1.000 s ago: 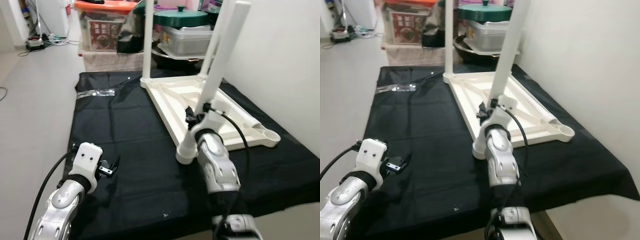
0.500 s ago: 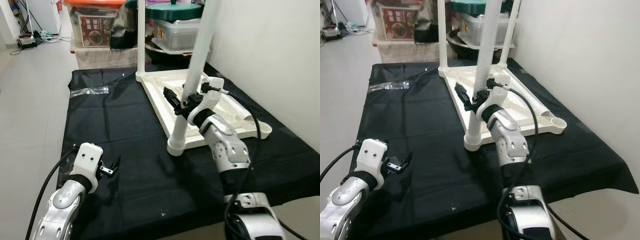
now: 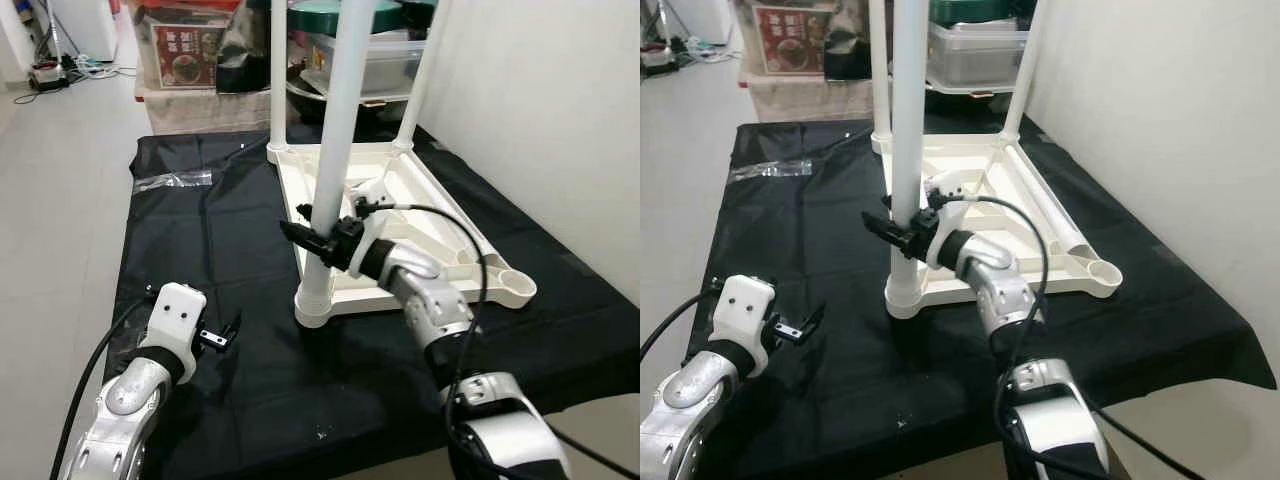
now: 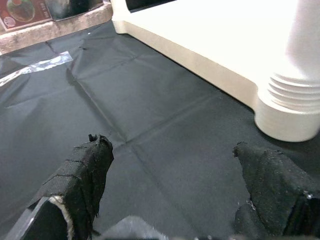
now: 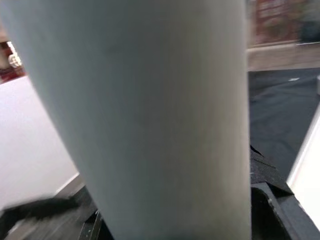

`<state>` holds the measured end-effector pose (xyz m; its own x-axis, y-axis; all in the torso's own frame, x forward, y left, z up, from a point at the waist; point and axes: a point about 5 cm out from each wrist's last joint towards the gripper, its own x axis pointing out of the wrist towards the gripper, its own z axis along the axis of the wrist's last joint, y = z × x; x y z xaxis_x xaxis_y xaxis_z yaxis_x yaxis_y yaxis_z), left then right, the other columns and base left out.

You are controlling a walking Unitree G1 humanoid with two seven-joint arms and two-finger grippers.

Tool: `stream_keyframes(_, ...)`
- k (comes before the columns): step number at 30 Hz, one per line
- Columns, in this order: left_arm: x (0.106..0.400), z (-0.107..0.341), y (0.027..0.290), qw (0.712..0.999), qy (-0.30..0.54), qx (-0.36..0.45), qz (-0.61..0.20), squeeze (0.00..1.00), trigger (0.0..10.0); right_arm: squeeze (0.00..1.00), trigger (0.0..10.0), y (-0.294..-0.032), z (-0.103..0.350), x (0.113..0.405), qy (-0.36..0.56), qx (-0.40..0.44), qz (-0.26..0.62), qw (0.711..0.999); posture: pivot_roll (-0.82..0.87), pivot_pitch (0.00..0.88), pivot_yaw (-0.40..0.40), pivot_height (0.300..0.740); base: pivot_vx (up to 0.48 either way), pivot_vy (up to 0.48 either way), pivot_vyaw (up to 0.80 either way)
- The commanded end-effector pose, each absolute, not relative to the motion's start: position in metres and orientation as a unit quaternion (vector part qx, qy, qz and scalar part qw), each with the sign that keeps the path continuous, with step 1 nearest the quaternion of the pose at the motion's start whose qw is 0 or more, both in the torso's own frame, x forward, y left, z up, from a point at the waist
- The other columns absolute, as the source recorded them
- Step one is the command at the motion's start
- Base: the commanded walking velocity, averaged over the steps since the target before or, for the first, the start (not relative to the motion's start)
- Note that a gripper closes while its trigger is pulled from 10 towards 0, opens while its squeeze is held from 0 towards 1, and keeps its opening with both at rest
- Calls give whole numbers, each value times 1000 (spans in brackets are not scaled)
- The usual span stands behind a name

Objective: Building children table

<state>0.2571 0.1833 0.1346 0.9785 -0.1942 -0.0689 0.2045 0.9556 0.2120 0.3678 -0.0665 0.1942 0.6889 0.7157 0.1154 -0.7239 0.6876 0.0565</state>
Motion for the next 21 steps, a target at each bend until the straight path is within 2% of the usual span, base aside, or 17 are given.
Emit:
stream_keyframes(1, 254, 133, 181, 988, 31, 110, -104, 0, 10000, 0, 0, -82, 185, 376, -15, 83, 274, 958, 68, 0, -94, 740, 0, 0, 0)
stream_keyframes(2, 254, 133, 181, 988, 31, 110, -104, 0, 10000, 0, 0, -82, 185, 376, -15, 83, 274, 958, 68, 0, -94, 740, 0, 0, 0)
stream_keyframes(3, 254, 132, 180, 988, 32, 110, -105, 0, 10000, 0, 0, -106, 176, 379, 10, 82, 138, 987, 65, 0, -92, 740, 0, 0, 0)
stream_keyframes(4, 254, 131, 180, 988, 33, 109, -106, 0, 10000, 0, 0, -131, 168, 378, 30, 79, 14, 996, 55, 0, -86, 740, 0, 0, 0)
stream_keyframes(5, 254, 131, 180, 988, 33, 109, -106, 0, 10000, 0, 0, -131, 168, 378, 30, 79, 14, 996, 55, 0, -86, 740, 0, 0, 0)
stream_keyframes(6, 254, 131, 179, 988, 33, 108, -106, 0, 10000, 0, 0, -154, 163, 371, 28, 63, -85, 994, 53, 0, -85, 740, 0, 0, 0)
stream_keyframes(7, 254, 131, 179, 988, 33, 108, -106, 0, 10000, 0, 0, -154, 163, 371, 28, 63, -85, 994, 53, 0, -85, 740, 0, 0, 0)
stream_keyframes(8, 254, 131, 179, 988, 34, 107, -107, 0, 10000, 0, 0, -164, 161, 360, 18, 48, -129, 990, 54, 0, -84, 740, 0, 0, 0)
stream_keyframes(11, 256, 130, 177, 988, 35, 106, -110, 0, 10000, 0, 0, -157, 155, 344, 17, 31, -110, 993, 45, 0, -74, 740, 0, 0, 0)
stream_keyframes(12, 256, 130, 176, 988, 35, 106, -111, 0, 10000, 0, 10000, -146, 153, 343, 25, 29, -74, 997, 44, 0, -75, 740, 0, 0, 0)
stream_keyframes(13, 256, 130, 176, 988, 35, 106, -111, 0, 10000, 0, 10000, -146, 153, 343, 25, 29, -74, 997, 44, 0, -75, 740, 0, 0, 0)
stream_keyframes(15, 257, 131, 176, 987, 34, 106, -112, 0, 10000, 0, 10000, -130, 154, 346, 23, 37, -15, 999, 44, 0, -73, 740, 0, 0, 0)
stream_keyframes(18, 258, 131, 176, 987, 33, 106, -112, 0, 10000, 0, 10000, -124, 156, 348, 22, 44, 4, 999, 46, 0, -75, 740, 0, 0, 0)
stream_keyframes(19, 257, 131, 178, 987, 33, 108, -111, 0, 10000, 1000, 10000, -116, 184, 357, -38, 72, 57, 995, 47, 0, -76, 740, 0, 0, 0)
stream_keyframes(20, 257, 131, 178, 987, 33, 108, -111, 0, 10000, 1000, 10000, -116, 184, 357, -38, 72, 57, 995, 47, 0, -76, 740, 0, 0, 0)
stream_keyframes(21, 257, 131, 178, 987, 33, 108, -110, 0, 10000, 0, 10000, -114, 200, 362, -71, 82, 103, 989, 43, 0, -75, 740, 0, 0, 0)
